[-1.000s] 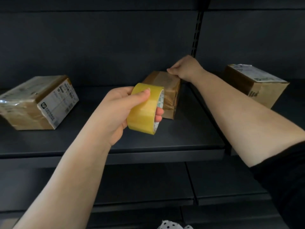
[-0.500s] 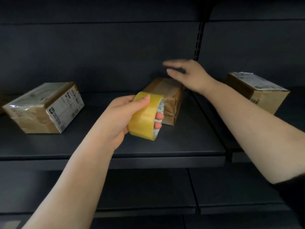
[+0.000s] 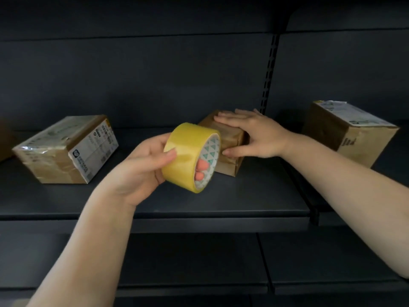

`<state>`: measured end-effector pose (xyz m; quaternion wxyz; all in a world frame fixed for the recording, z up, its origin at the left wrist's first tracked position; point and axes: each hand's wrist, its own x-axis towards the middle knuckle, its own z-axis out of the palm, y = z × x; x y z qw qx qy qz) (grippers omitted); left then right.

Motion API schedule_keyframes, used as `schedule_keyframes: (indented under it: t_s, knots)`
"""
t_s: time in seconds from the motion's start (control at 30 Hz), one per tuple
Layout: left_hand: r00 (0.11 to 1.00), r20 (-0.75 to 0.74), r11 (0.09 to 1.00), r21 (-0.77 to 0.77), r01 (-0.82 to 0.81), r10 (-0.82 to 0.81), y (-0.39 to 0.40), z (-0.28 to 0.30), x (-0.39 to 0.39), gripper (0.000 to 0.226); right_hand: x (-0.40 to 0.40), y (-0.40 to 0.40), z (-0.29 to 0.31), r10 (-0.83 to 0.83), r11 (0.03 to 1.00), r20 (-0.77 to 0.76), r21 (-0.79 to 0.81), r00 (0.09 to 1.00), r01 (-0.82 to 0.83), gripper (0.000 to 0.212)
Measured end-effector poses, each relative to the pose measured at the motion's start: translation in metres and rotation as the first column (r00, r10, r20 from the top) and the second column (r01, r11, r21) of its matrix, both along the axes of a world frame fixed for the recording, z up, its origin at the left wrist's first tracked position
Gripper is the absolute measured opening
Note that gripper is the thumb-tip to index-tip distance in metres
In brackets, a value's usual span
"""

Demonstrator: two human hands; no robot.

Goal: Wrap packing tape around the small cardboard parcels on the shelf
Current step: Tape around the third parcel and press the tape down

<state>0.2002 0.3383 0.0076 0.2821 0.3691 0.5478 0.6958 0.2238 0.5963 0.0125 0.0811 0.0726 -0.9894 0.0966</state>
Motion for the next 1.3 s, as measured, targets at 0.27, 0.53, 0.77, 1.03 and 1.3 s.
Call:
schedule_keyframes:
  t_s: [0.27, 0.53, 0.77, 1.03, 1.3]
  knots:
    - [0.983, 0.023, 0.983, -0.025, -0.183, 0.184, -0.012, 0.0, -0.011, 0.049, -0.011, -0.013, -0.007, -0.14, 0.99, -0.239, -0.062, 0.961, 0.129, 0.094]
    - [0.951, 0.001, 0.933, -0.194, -0.303, 0.309, -0.015, 0.008, -0.013, 0.032, -0.014, -0.017, 0.002, -0.238, 0.97, -0.2, -0.104, 0.951, 0.221, 0.097]
    - [0.997, 0.013, 0.993, 0.089, -0.08, 0.079, -0.016, -0.002, -0.024, 0.036, -0.018, -0.01, 0.009, -0.321, 0.925, -0.134, -0.255, 0.938, 0.28, 0.076]
    - [0.889, -0.123, 0.861, -0.223, -0.457, 0.44, -0.013, 0.013, -0.011, 0.033, -0.018, -0.01, 0.015, -0.389, 0.825, -0.09, -0.478, 0.917, 0.303, 0.032]
    - [0.881, -0.157, 0.766, -0.443, -0.466, 0.446, -0.005, 0.017, -0.024, 0.028, -0.018, -0.013, 0.017, -0.425, 0.781, -0.055, -0.527, 0.904, 0.335, 0.037]
